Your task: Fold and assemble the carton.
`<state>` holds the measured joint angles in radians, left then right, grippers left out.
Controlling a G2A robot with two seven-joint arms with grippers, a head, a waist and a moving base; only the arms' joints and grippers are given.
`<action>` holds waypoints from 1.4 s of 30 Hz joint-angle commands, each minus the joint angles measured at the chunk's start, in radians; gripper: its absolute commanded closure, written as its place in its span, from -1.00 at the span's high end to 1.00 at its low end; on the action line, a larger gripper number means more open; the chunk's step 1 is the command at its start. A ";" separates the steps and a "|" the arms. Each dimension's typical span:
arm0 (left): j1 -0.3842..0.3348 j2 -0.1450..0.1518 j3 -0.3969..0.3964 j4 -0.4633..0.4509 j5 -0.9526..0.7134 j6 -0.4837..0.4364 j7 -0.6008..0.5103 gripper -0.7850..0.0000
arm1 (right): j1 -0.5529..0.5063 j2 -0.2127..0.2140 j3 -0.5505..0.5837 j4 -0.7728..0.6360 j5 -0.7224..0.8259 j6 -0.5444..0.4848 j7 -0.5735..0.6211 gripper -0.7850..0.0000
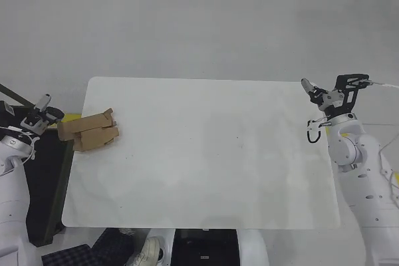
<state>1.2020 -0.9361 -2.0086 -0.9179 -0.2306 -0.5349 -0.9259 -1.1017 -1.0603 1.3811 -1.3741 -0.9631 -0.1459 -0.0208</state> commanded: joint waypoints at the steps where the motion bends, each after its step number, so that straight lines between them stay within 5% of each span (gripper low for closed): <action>1: 0.004 0.006 -0.020 0.035 -0.003 0.001 0.022 1.00 | 0.000 0.000 0.000 0.000 0.000 0.000 0.000 1.00; 11: 0.004 0.020 -0.023 0.168 0.101 -0.032 0.182 1.00 | 0.000 0.000 0.000 0.000 0.000 0.000 0.000 1.00; 21: -0.030 0.003 0.076 0.262 0.222 -0.023 0.336 1.00 | 0.000 0.000 0.000 0.000 0.000 0.000 0.000 1.00; 31: -0.078 -0.008 0.151 0.316 0.281 -0.014 0.366 1.00 | 0.000 0.000 0.000 0.000 0.000 0.000 0.000 1.00; 32: -0.080 -0.008 0.154 0.320 0.283 -0.014 0.361 0.91 | 0.000 0.000 0.000 0.000 0.000 0.000 0.000 1.00; 34: -0.085 -0.007 0.158 0.328 0.279 -0.010 0.343 -0.28 | 0.000 0.000 0.000 0.000 0.000 0.000 0.000 1.00; 40: -0.094 -0.001 0.166 0.347 0.283 0.001 0.310 -0.93 | 0.000 0.000 0.000 0.000 0.000 0.000 0.000 1.00; 42: -0.097 0.000 0.168 0.351 0.280 0.005 0.297 -1.00 | 0.000 0.000 0.000 0.000 0.000 0.000 0.000 1.00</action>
<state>1.1066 -0.9368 -1.8414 -0.5688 0.0514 -0.5317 -0.6236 -1.1017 -1.0603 1.3811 -1.3741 -0.9631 -0.1459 -0.0208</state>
